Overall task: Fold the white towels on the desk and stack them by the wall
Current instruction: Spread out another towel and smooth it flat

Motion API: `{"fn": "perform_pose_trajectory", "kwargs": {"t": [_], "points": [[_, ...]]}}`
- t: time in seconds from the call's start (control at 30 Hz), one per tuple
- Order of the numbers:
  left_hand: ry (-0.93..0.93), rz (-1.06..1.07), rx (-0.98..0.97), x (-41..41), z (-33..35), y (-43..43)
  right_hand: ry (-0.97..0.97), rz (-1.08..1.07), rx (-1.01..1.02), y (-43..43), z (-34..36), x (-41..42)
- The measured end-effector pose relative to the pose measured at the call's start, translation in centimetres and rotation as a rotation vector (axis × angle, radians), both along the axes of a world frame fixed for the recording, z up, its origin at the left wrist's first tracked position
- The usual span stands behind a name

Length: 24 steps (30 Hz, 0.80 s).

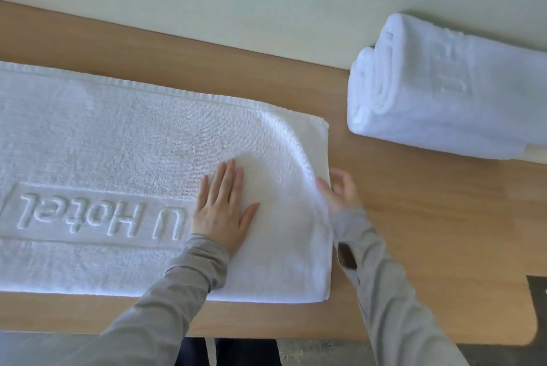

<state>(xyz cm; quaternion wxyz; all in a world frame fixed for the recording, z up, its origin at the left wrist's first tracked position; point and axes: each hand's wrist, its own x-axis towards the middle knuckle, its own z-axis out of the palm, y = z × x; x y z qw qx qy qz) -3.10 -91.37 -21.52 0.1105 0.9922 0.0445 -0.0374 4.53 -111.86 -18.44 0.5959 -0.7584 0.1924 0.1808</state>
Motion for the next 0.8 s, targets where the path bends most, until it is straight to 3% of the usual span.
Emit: {"fn": "perform_pose_trajectory", "kwargs": {"t": [0.1,0.23,0.43,0.57,0.73,0.8], "points": [[-0.003,0.001,0.012,2.0,0.0,-0.8,-0.120,0.040,-0.097,2.0,-0.4,5.8],[-0.007,0.000,0.050,2.4,-0.5,-0.9,-0.159,0.024,-0.440,3.8,-1.2,11.4],[-0.018,0.018,0.048,2.4,-0.8,-1.0,-0.338,0.156,-0.768,3.0,-2.4,12.1],[-0.023,0.025,0.049,2.4,-1.0,-1.0,-0.465,0.184,-0.862,3.0,-2.7,11.9],[-0.050,0.031,0.051,2.4,-1.2,-1.0,-0.447,0.200,-0.937,2.8,-2.1,11.9],[-0.052,0.037,0.052,2.5,-1.2,-1.0,-0.564,0.159,-0.983,3.2,-1.4,10.9]]}}
